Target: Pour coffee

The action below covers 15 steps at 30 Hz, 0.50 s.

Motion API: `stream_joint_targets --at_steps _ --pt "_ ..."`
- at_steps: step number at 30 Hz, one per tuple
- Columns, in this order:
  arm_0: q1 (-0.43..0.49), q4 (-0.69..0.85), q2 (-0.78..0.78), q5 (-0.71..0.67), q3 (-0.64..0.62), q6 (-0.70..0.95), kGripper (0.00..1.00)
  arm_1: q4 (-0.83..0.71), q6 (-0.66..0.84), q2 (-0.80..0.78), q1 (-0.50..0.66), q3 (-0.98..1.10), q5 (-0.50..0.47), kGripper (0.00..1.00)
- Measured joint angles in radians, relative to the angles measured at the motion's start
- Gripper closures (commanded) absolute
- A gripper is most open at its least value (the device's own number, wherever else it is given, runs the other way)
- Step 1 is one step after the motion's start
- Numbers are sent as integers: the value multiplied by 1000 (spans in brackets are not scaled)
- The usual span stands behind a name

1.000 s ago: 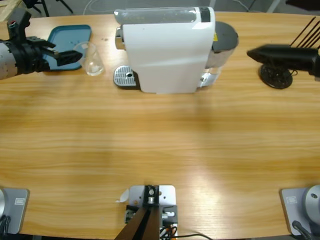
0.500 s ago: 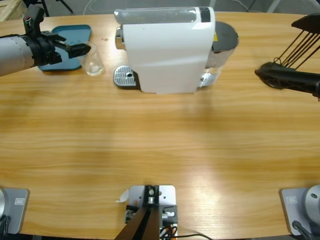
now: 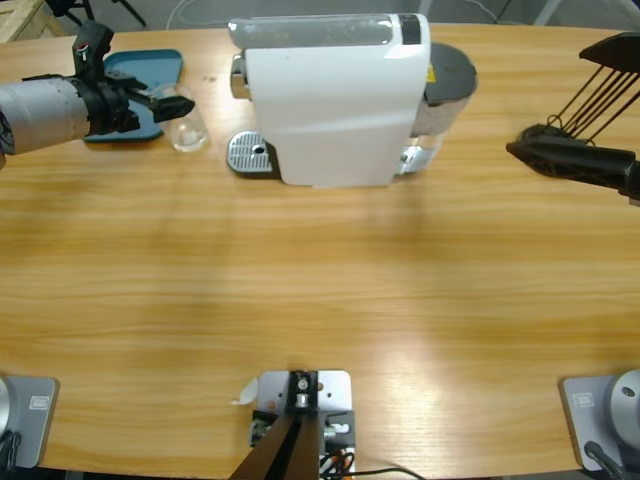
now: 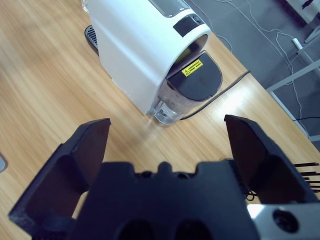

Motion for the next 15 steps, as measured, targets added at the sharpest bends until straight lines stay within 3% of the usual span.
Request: stream_joint_targets --at_steps 15 --pt "35 0 46 0 -34 8 4 -24 0 9 -33 20 4 0"
